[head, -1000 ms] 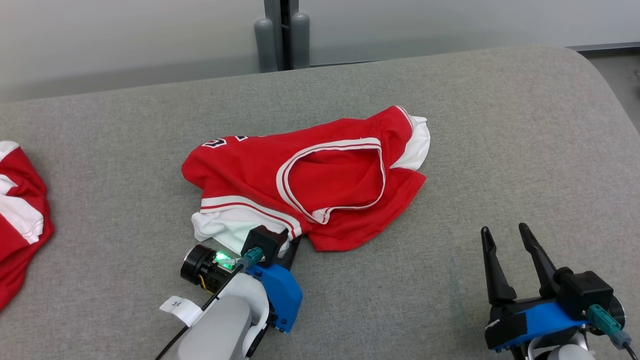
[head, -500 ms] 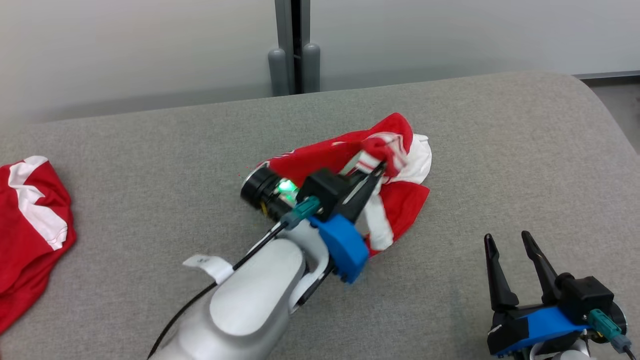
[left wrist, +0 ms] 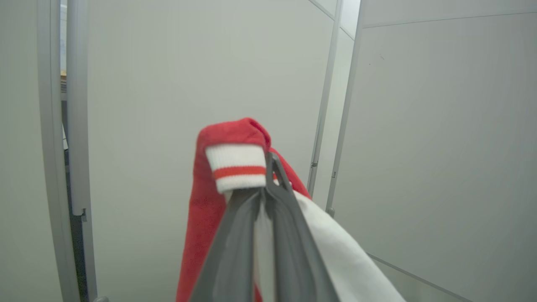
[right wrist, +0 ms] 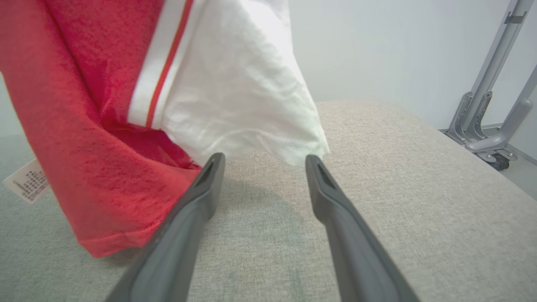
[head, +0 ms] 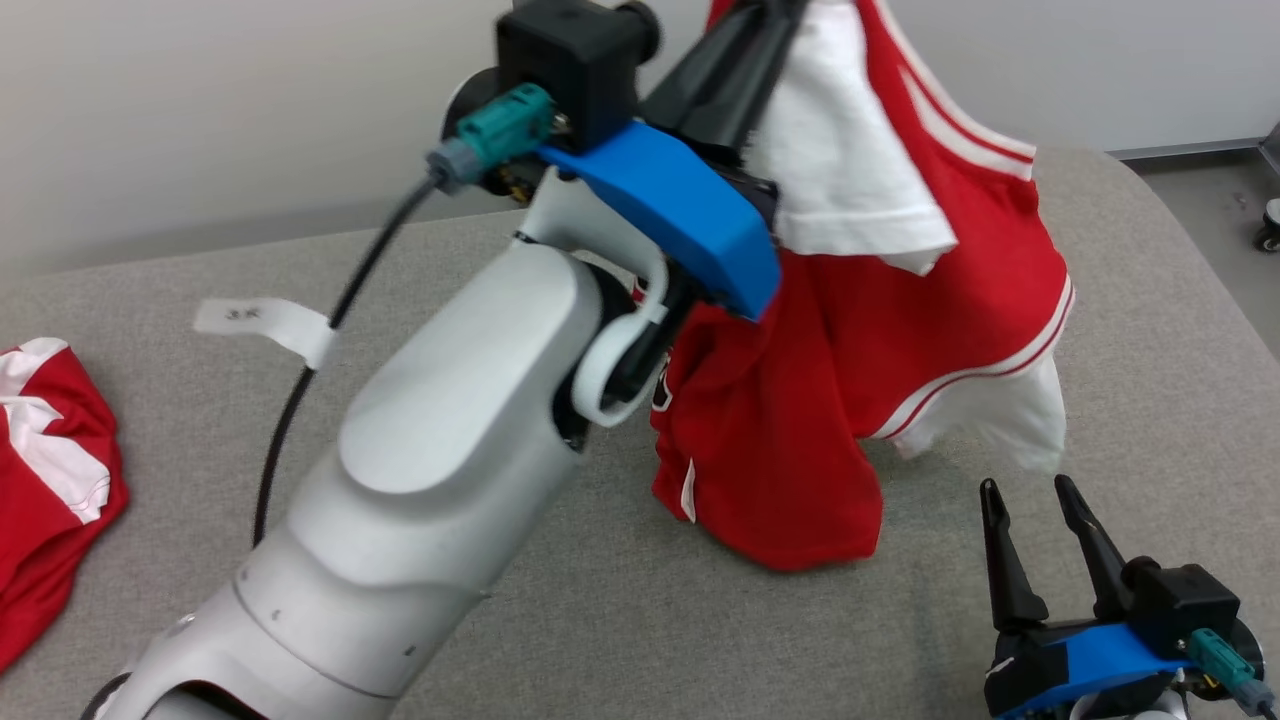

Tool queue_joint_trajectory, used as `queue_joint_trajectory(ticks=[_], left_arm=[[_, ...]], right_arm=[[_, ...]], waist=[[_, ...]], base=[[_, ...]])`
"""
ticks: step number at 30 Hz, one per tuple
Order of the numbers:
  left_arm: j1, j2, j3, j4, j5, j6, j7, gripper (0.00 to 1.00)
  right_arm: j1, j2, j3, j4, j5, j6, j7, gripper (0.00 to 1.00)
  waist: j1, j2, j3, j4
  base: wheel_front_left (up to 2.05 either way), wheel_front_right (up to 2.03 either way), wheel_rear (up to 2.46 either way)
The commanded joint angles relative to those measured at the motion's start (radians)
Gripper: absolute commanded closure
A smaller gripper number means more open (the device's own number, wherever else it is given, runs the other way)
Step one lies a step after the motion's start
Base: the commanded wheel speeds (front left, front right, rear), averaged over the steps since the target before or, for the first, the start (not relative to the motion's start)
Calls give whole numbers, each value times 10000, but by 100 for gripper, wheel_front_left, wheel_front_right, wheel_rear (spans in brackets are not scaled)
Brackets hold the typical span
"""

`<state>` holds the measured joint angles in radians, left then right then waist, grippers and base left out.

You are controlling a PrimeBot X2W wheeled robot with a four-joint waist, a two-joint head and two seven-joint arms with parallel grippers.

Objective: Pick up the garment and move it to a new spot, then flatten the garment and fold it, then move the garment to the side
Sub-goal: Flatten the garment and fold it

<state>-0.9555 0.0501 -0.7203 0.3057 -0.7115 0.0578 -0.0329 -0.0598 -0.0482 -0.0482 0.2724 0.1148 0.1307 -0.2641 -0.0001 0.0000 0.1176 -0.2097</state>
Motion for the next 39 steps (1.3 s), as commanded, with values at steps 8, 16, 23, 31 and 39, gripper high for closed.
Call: queue_joint_trajectory(ticks=[8, 16, 23, 31, 39], left_arm=[[1011, 2133, 1179, 3121, -828, 279, 707, 100], [1918, 2971, 2018, 5224, -1615, 334, 663, 100], [2456, 2938, 2055, 6177, -1750, -117, 71, 100], [2558, 2709, 1625, 6431, -1245, -653, -1189, 0], [3302, 2436, 1224, 5928, -788, -1018, -2120, 0]], right_arm=[[-375, -39, -117, -74, 210, 1, -6, 0], [-568, -40, -1, -69, 246, 1, -6, 0], [-594, -40, -11, -57, 191, 1, -6, 0], [-561, -40, -76, -10, 78, 1, -6, 0], [-282, -40, -253, 13, -65, 1, -6, 0]], waist=[[1, 0, 608, 276], [1, 0, 1021, 391], [1, 0, 1105, 486], [1, 0, 909, 632], [1, 0, 374, 914]], base=[[0, 0, 0], [0, 0, 0], [0, 0, 0], [0, 0, 0], [0, 0, 0]])
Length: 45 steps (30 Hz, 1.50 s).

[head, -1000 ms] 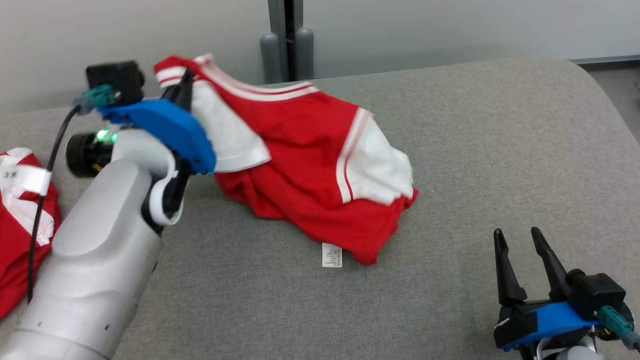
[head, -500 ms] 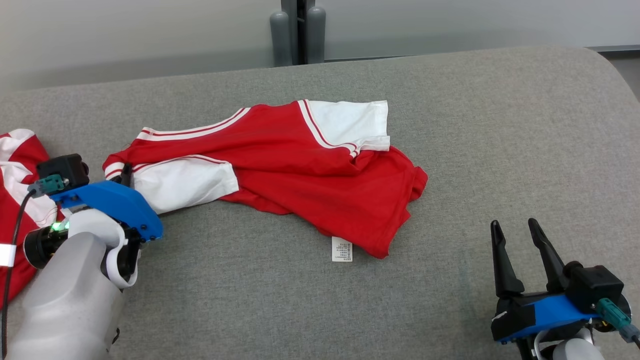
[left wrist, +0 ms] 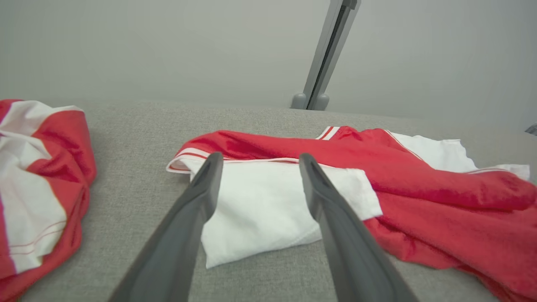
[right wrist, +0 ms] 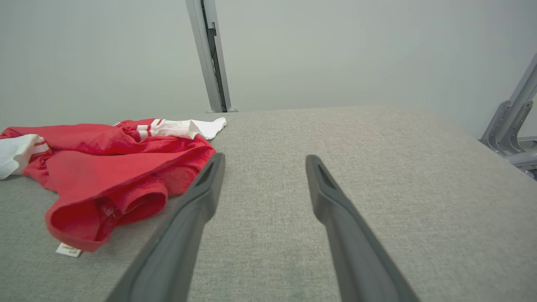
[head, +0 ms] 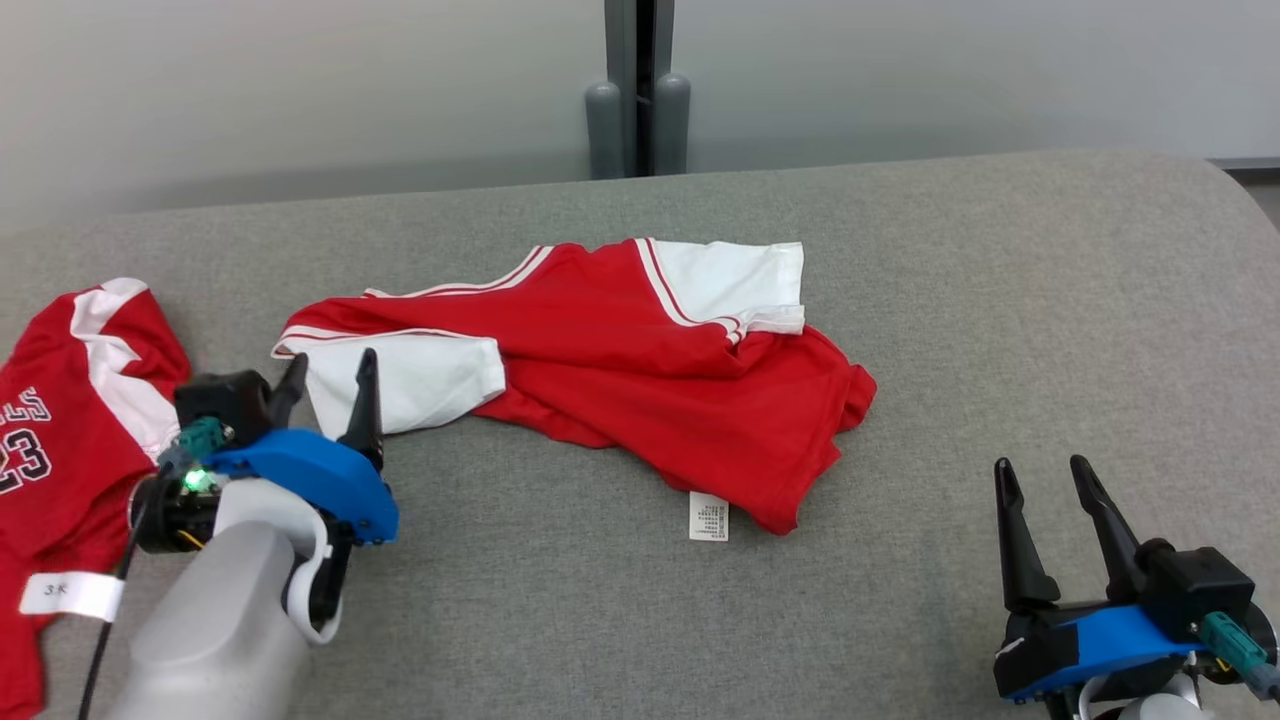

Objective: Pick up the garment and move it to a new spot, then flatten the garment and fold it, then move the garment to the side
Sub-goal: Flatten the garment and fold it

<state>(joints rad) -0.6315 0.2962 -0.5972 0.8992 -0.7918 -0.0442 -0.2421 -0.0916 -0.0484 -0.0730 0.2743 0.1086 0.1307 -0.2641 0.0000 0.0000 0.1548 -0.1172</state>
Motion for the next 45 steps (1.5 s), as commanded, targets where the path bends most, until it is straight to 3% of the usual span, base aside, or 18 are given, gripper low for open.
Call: queue_joint_trajectory(ticks=[1, 14, 20, 25, 29, 36, 41, 43, 44, 45], left_arm=[[243, -64, -30, -152, 65, 14, -96, 0], [3576, -603, 978, -3985, 1380, 895, -240, 0], [4260, -847, 1318, -5011, 1820, 1032, -242, 0], [4317, -953, 1365, -5449, 2146, 1008, -241, 0], [4315, -1035, 1397, -5626, 2315, 972, -243, 0], [4246, -1191, 1450, -5611, 2434, 869, -244, 0], [4195, -1244, 1557, -5625, 2509, 813, -244, 0], [4163, -1261, 1598, -5622, 2553, 804, -242, 0], [4155, -1268, 1628, -5617, 2562, 805, -242, 0], [4154, -1268, 1666, -5622, 2577, 808, -242, 0]], right_arm=[[83, -37, -31, 8, -21, 1, -6, 0], [285, -37, -39, 78, -401, 1, -6, 0], [-832, -38, -6, 1008, -1056, 1, 109, 0], [-2530, -44, -286, 2196, -2015, 1, 1610, 0], [-3713, -464, -459, 3147, -2385, -1, 2858, 0], [-4924, -1165, 69, 5056, -1785, 1, 4754, 0], [-5348, -1338, 398, 5941, -882, 1, 5453, 0], [-5416, -1287, 487, 6188, -507, 1, 5544, 56], [-5458, -1308, 573, 6248, -379, 2, 5508, 72], [-5502, -1349, 693, 6215, -304, 2, 5311, 100]], waist=[[0, 0, -85, 35], [0, 0, -632, 614], [0, 0, -526, 898], [0, 0, -212, 1333], [0, 0, 64, 1814], [0, 0, 460, 2617], [0, 0, 616, 2828], [0, 0, 655, 2841], [0, 0, 665, 2834], [0, 0, 677, 2810]], base=[[0, 0, 0], [0, 0, 0], [0, 0, 0], [0, 0, 0], [0, 0, 0], [0, 0, 0], [0, 0, 0], [0, 0, 0], [0, 0, 0], [0, 0, 0]])
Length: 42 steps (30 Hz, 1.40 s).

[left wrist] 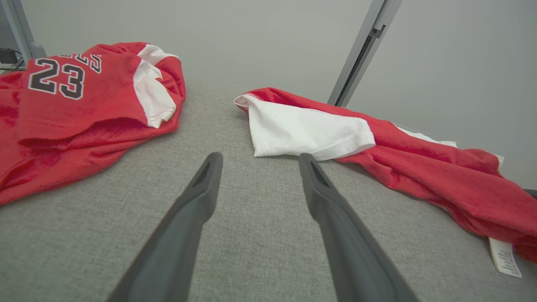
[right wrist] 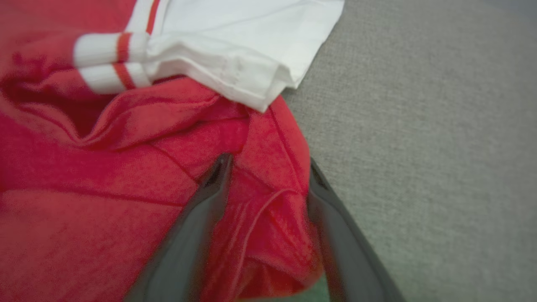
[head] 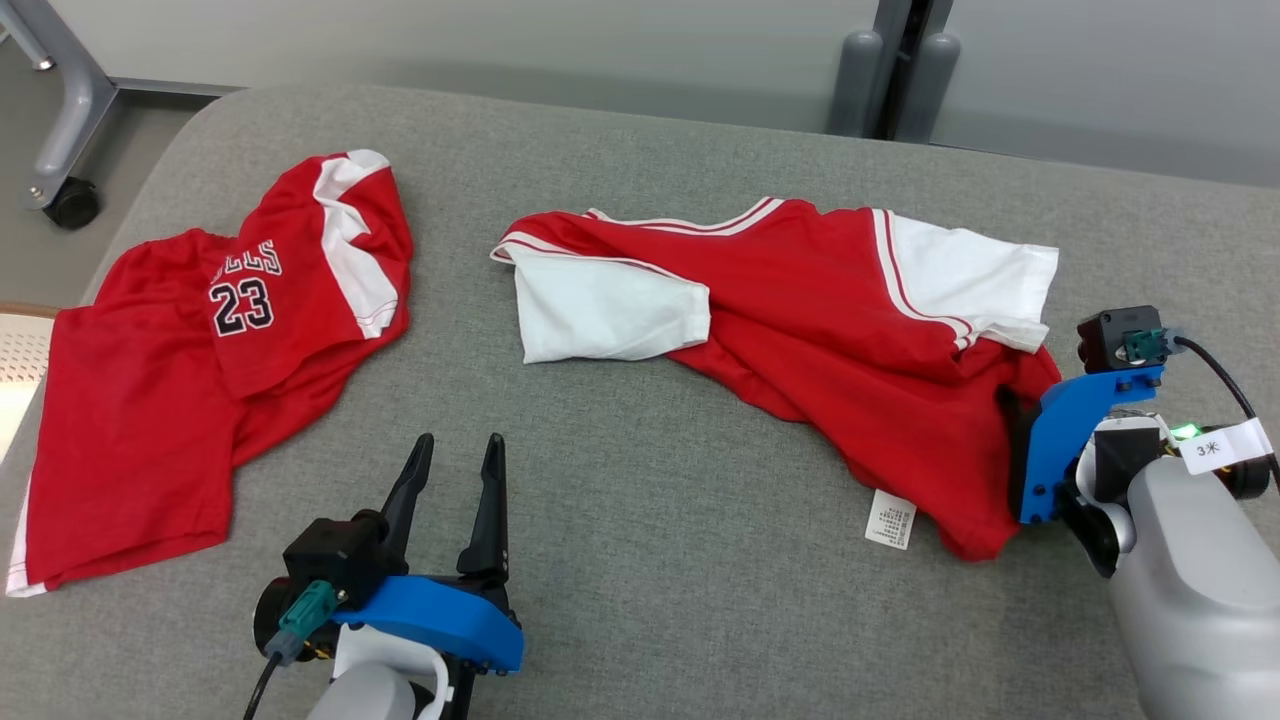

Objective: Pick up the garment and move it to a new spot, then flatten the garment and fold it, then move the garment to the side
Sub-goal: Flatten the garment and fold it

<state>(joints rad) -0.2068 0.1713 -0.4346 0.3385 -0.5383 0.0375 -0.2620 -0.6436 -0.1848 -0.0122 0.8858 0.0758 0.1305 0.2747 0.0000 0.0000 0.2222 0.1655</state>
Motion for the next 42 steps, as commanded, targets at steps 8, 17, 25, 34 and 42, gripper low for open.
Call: queue_joint_trajectory(ticks=[8, 17, 25, 34, 42], left_arm=[[114, -47, 211, -24, 205, -11, -45, 0], [399, -60, 338, -47, 249, -35, -45, 0], [534, -98, 406, -138, 244, -40, -45, 0], [271, -233, 374, -270, 325, -126, -44, 0], [-128, -424, 221, -297, 492, -295, -45, 0]], right_arm=[[-165, -309, 982, -830, 317, 1, -1839, 100], [720, -839, 2368, -4684, 757, 1, -2259, 100], [1842, -1157, 2102, -9308, 1230, 1, -806, 100], [1670, -1594, 562, -9455, 966, 0, 732, 100], [299, -2326, -573, -5529, -178, 1, 16, 100]], waist=[[0, 0, -245, -463], [0, 0, -948, -1133], [0, 0, -1184, -1138], [0, 0, -747, -458], [0, 0, -38, 298]], base=[[0, 0, 0], [0, 0, 0], [0, 0, 0], [0, 0, 0], [0, 0, 0]])
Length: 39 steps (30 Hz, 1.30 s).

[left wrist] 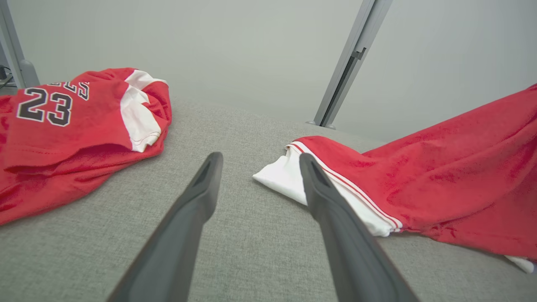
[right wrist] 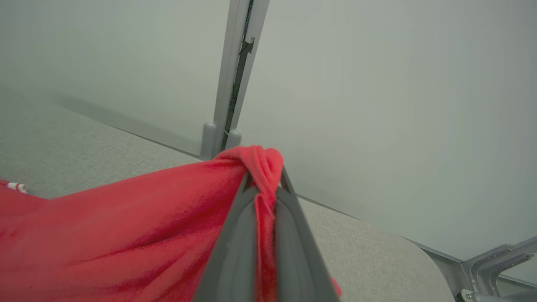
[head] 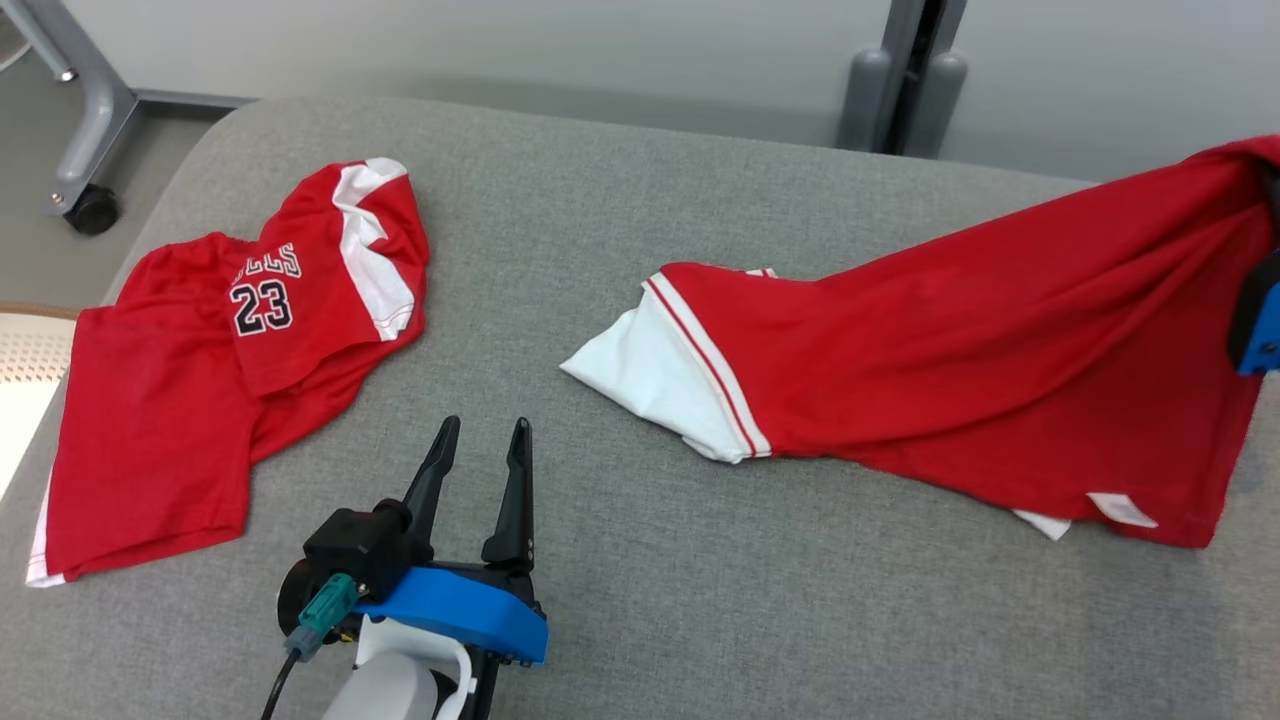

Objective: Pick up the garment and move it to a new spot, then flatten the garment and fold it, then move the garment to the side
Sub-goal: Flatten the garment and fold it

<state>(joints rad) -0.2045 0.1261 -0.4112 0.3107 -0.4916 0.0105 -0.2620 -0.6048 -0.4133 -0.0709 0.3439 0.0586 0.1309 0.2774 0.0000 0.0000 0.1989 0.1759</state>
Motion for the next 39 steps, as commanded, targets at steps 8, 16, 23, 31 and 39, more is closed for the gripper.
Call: queue_joint_trajectory(ticks=[8, 16, 23, 31, 39], left_arm=[[-425, -185, -81, 158, 183, -165, -45, 0], [-363, -144, 107, 214, 333, -191, -45, 0], [-245, -125, 365, 409, 314, -200, -44, 0], [364, -128, 634, 1014, 168, -267, -44, 0], [971, -116, 739, 1320, 80, -221, -44, 0]], right_arm=[[-1693, 861, -987, 2586, -1519, -1, -2655, 0], [-1900, 1487, -1, 3550, -1342, -3, -4236, 0], [-572, 2172, -275, 3132, -1127, -3, -4952, 0], [2270, 3374, -1063, 1954, -1232, -3, -5300, 0], [4633, 3628, -554, 618, -436, -1, -5412, 0]], waist=[[0, 0, 584, 355], [0, 0, 340, -325], [0, 0, -191, -1128], [0, 0, -1066, -1798], [0, 0, -1652, -1878]], base=[[0, 0, 0], [0, 0, 0], [0, 0, 0], [0, 0, 0], [0, 0, 0]])
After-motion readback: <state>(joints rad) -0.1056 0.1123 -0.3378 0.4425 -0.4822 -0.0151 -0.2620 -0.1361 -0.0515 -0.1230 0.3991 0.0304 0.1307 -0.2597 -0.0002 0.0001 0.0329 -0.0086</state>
